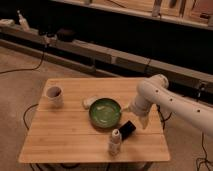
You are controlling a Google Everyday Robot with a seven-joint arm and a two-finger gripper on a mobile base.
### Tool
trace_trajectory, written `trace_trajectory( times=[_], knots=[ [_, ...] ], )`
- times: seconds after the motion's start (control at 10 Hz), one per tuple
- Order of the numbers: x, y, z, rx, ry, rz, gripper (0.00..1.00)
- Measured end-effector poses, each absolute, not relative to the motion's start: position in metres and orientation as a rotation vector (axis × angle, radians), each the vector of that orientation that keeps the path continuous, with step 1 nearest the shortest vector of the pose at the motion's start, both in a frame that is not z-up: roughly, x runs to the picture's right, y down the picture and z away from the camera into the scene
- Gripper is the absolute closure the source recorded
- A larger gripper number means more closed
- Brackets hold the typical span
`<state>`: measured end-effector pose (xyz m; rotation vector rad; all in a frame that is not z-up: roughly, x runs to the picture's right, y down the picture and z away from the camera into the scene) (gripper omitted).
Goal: Push the eraser across the table
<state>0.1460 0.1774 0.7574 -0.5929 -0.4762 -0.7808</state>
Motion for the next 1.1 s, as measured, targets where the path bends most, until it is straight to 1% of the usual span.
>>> trace_trajectory(
  times=[0.1, 0.3, 0.4, 0.5, 0.6, 0.7, 1.1],
  knots=[
    [0.141, 0.188, 0.761, -0.622, -0.474, -0.791, 0.2],
    [0.152, 0.19, 0.768, -0.645, -0.412, -0.786, 0.2],
    [0.158, 0.188, 0.771, -0.651, -0.373, -0.781, 0.23],
    [0.166, 0.187, 0.773, -0.658, -0.332, -0.769, 0.35],
    [0.173, 0.187, 0.775, -0.661, -0.31, -0.761, 0.42],
    [0.182, 0.189, 0.777, -0.662, -0.286, -0.744, 0.54],
    [0.211, 0.19, 0.787, -0.622, -0.224, -0.727, 0.94]
  ],
)
